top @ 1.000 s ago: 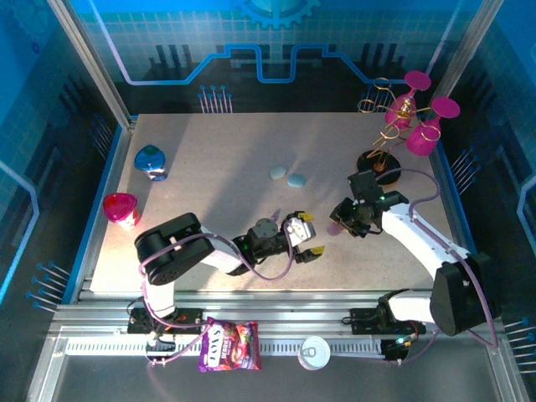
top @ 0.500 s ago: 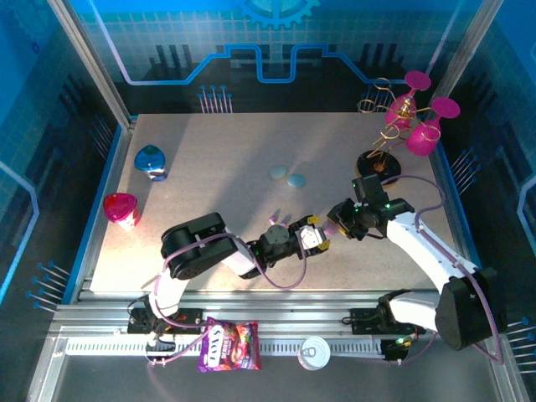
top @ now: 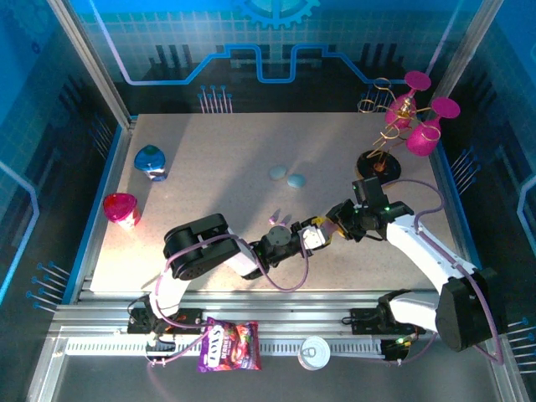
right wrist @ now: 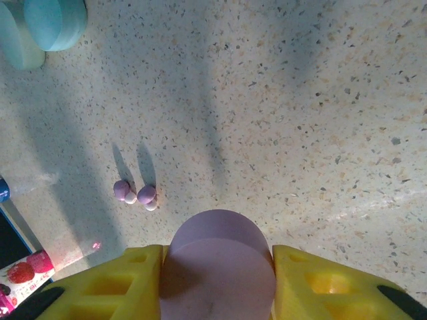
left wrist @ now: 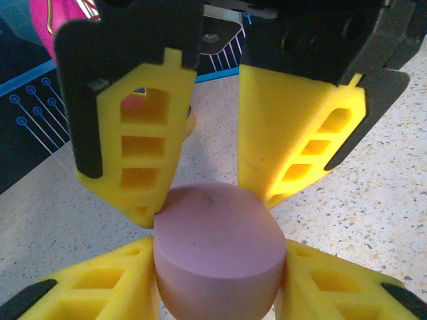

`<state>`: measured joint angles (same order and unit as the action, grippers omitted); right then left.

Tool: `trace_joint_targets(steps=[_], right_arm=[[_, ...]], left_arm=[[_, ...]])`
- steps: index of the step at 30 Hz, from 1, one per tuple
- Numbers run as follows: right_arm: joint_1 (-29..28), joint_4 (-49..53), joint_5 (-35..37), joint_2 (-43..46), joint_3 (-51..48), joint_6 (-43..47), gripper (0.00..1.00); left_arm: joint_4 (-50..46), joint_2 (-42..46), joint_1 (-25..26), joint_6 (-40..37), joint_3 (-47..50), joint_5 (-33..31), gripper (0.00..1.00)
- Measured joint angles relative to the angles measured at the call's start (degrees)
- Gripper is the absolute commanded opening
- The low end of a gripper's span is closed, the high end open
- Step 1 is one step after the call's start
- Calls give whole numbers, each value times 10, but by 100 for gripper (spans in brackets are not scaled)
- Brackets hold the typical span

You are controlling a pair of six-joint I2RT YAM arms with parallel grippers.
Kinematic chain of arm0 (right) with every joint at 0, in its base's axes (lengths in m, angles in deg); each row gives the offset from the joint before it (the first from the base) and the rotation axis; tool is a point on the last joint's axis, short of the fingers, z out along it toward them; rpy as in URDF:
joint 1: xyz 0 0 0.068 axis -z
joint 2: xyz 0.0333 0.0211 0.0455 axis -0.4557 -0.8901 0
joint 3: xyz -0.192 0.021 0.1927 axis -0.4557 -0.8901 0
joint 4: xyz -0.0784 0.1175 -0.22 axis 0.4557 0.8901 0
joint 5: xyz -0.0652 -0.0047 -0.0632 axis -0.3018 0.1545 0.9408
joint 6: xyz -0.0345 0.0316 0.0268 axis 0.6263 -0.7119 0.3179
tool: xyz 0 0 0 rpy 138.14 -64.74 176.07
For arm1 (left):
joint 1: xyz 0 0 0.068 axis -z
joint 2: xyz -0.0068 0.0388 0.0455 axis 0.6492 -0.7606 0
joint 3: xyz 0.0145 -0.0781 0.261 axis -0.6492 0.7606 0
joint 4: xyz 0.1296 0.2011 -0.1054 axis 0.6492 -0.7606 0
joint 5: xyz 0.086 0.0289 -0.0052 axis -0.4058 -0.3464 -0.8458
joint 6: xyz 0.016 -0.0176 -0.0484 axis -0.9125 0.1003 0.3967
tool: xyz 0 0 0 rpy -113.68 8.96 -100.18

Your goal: Insert the wireless bluetooth earbuds into the charging case

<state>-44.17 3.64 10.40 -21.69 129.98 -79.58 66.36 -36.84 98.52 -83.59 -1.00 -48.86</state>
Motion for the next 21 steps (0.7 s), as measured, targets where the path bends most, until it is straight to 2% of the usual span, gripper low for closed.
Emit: trace_joint_targets(steps=[3,6,14,18,21], right_arm=[[1,0,0,0,0,-2,43],[2,0,-1,0,0,-2,47],[2,0,12,27,0,50,78],[3,-25,19,85,-4,138,77],[3,-81,-6,140,-21,222,78]], left_arm=[[0,0,0,-3,0,0,29],[2,0,0,-3,0,0,26],[6,2,-2,12,7,3,25],[9,29,-18,52,52,33,25],[8,74,-56,101,88,86,25]])
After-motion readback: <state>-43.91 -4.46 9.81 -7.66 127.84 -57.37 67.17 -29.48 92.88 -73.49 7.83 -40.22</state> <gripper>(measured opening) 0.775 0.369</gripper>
